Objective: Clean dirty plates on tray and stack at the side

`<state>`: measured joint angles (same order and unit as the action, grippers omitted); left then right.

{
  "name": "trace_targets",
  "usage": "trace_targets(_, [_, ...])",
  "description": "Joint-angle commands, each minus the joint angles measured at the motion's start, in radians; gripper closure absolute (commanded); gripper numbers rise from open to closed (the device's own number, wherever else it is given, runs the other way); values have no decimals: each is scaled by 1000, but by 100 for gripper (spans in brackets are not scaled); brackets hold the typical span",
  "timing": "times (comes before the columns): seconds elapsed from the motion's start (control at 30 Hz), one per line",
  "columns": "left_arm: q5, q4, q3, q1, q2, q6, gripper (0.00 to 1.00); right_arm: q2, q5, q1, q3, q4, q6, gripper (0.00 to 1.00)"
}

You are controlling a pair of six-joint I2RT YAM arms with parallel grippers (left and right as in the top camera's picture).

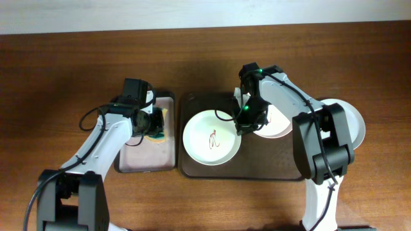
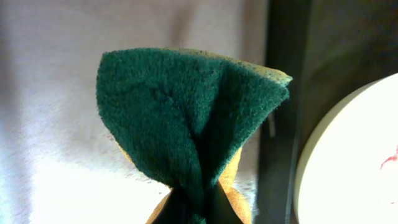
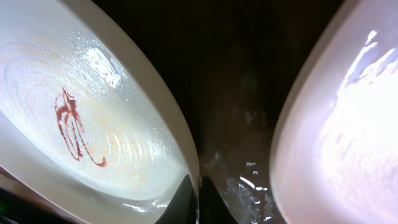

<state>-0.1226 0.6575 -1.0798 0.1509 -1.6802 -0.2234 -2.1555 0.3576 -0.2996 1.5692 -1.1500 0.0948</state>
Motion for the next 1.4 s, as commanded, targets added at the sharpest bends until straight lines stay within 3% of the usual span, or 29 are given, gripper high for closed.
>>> trace_targets(0.0, [-157, -37, -2, 4, -2, 21, 100, -9, 6, -36, -22, -5, -1, 96])
trace_targets(0.07, [-220, -66, -2, 33, 1, 21, 100, -9, 4, -47, -39, 8, -1, 86])
trace_targets(0.23, [-228, -110, -2, 157, 1, -19, 100, -9, 5, -47, -53, 43, 3, 91])
trace_targets(0.33, [-167, -116, -2, 219, -3, -130, 100, -9, -2, -47, -53, 51, 26, 96])
trace_targets(0.53, [-123, -142, -2, 319, -37, -405, 100, -9, -2, -47, -53, 50, 27, 96])
trace_targets(0.77, [-128, -247, -2, 420, -142, -505, 100, -9, -2, -47, -53, 50, 38, 96])
trace_targets(0.83, [-104, -259, -2, 438, -158, -510, 100, -9, -2, -47, -53, 49, 38, 96])
trace_targets(1.07, [225, -177, -1, 473, -219, -510, 100, -9, -2, -47, -53, 39, 38, 96])
trace_targets(1.3, [435, -53, -5, 472, -176, -502, 100, -9, -2, -47, -53, 39, 38, 96])
trace_targets(1.37, [417, -53, -12, 470, -120, -454, 100, -9, -2, -47, -53, 39, 38, 96])
